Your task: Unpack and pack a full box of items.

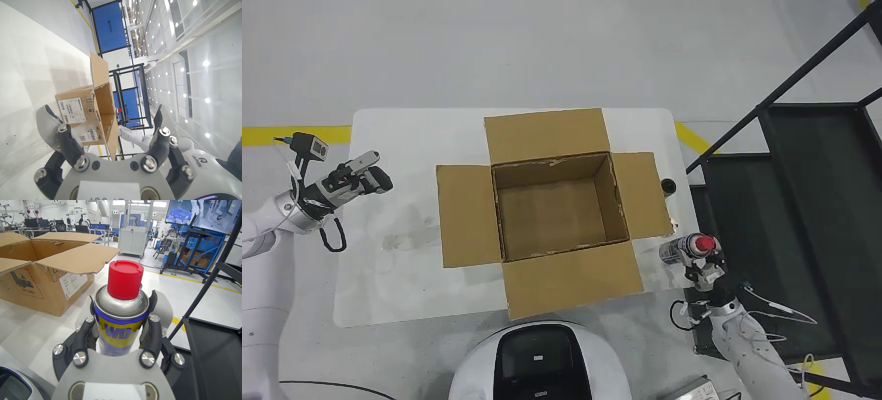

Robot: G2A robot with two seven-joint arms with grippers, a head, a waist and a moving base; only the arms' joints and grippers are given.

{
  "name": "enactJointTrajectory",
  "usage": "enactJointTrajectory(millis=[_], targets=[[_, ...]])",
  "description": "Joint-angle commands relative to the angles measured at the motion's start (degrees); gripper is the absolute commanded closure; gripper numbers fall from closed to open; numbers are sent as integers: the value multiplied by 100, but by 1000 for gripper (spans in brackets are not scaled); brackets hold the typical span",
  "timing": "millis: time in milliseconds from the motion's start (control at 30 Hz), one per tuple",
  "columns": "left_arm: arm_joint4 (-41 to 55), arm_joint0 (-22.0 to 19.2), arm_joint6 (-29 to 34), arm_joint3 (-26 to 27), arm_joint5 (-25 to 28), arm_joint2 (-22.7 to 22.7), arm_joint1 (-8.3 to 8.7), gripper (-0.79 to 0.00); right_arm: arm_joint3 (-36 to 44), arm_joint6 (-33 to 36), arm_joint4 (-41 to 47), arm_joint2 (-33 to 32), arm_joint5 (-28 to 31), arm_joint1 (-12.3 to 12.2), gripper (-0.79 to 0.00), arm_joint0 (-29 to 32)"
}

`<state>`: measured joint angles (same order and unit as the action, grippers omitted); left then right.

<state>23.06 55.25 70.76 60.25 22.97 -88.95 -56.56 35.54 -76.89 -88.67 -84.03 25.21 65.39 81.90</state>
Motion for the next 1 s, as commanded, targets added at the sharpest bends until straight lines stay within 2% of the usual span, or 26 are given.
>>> enactJointTrajectory(millis=[0, 333, 500, 667, 967], targets=[[0, 0, 0, 0, 0, 0, 0, -785, 4, -70, -17, -19, 36, -22, -785, 40], [0, 0, 0, 0, 0, 0, 0, -785, 649, 27, 68, -116, 216, -183, -785, 890], [0, 0, 0, 0, 0, 0, 0, -785, 522, 456, 216, 20, -41, -111, -785, 664], [0, 0, 0, 0, 0, 0, 0, -785, 298, 592, 338, 141, -166, -48, -785, 339], [0, 0, 0, 0, 0, 0, 0, -785, 44, 627, 391, 225, -26, -32, -785, -3]])
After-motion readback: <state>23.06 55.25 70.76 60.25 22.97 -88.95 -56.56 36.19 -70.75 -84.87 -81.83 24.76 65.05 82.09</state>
